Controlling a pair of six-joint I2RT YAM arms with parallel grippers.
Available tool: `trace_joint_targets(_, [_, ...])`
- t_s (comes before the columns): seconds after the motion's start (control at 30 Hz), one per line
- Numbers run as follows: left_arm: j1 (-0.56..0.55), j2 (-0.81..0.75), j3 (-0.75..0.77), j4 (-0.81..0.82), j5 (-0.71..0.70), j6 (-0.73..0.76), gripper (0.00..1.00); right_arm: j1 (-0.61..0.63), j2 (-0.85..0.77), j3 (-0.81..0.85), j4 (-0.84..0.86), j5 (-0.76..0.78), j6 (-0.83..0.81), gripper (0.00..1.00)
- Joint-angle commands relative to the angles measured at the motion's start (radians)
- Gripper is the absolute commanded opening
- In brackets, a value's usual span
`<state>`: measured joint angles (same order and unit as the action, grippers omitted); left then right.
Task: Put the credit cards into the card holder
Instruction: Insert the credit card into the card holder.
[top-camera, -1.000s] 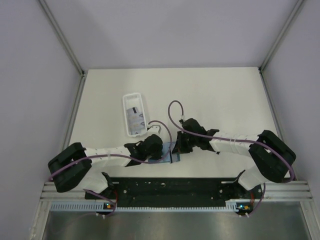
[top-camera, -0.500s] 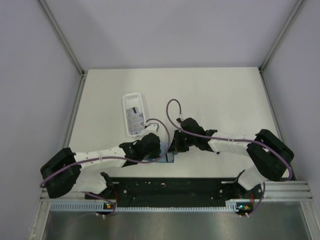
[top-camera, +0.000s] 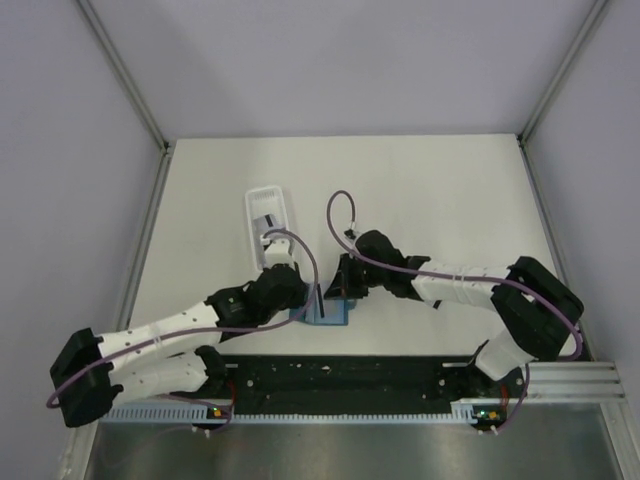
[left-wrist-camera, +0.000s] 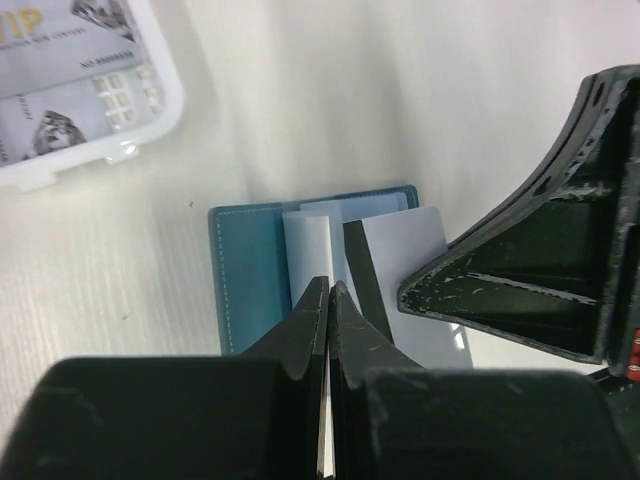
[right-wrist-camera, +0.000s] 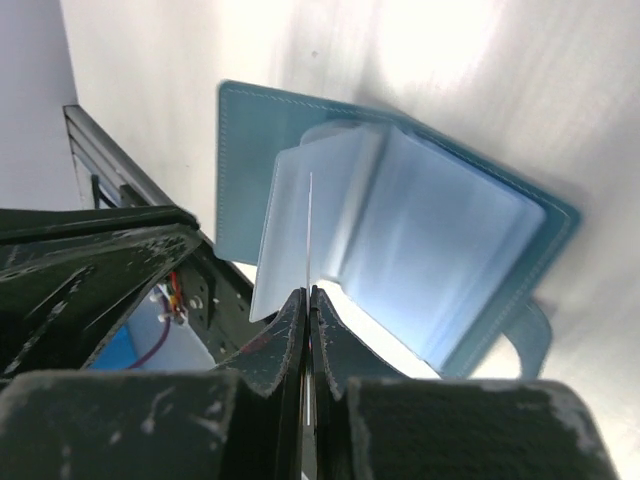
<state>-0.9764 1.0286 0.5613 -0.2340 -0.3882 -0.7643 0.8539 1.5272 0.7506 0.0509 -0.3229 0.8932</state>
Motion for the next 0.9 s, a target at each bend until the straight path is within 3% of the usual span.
trace_joint_targets(0.0, [0.008,-0.117,-0.001,-0.051,-0.109,-0.029,0.0,0.027,0.04,0.087,0.066,-0.019,0.012,0.0])
trace_joint_targets(0.33, [0.024,-0.196,-0.024,-0.11,-0.147,-0.038,0.0,0.068,0.198,0.207,0.092,-0.004,0.044,0.0])
trace_joint_targets(0.87, [0.027,0.043,-0.142,0.034,-0.075,-0.11,0.0,0.08,0.315,0.216,0.078,0.047,0.061,0.0])
